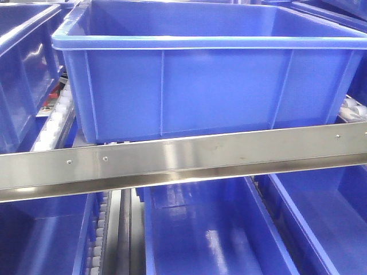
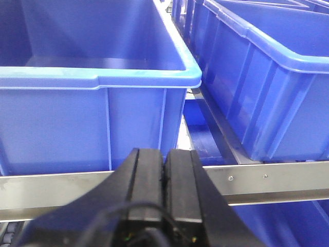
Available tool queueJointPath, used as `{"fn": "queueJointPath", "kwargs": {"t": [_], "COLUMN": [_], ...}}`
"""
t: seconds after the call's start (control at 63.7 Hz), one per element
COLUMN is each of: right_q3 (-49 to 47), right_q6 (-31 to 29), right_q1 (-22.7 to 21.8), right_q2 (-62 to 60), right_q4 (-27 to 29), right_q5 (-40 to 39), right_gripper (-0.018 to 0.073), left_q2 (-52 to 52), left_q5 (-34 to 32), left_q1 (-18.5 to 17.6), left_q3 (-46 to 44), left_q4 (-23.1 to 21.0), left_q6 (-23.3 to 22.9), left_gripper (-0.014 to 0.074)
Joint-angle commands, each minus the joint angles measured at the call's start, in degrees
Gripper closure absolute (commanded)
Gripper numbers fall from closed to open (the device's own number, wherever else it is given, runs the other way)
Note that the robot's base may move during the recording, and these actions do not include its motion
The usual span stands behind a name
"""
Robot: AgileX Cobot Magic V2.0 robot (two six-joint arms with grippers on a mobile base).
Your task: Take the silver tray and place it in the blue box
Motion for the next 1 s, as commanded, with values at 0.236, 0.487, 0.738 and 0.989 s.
{"fn": "queueJointPath", "kwargs": {"t": [0.236,0.487,0.738,0.989], "right_q3": [13.63,13.63,13.63,13.63], "right_q6": [-0.98,-0.98,-0.98,-0.98], "right_q1": [-2.04,-2.04,-2.04,-2.04], "right_q2": [-6.85,-6.85,-6.85,-6.85], "right_q4": [0.64,0.64,0.64,0.64], "right_q5": [-15.52,-16.48,-16.48,-16.48], "right_gripper": [0.0508,0.0508,0.0508,0.0508], "left_q2": [-0.92,-0.92,-0.92,-0.92], "left_q5": [-4.90,-4.90,-4.90,-4.90], "left_q1": [0.07,0.07,0.07,0.07], "left_q3": [-0.13,-0.13,-0.13,-0.13], "left_q4": [-0.48,-0.48,-0.48,-0.48], "left_q6": [0.13,0.13,0.13,0.13], "left_gripper": [0.0692,0.0693,0.0693,0.0693]}}
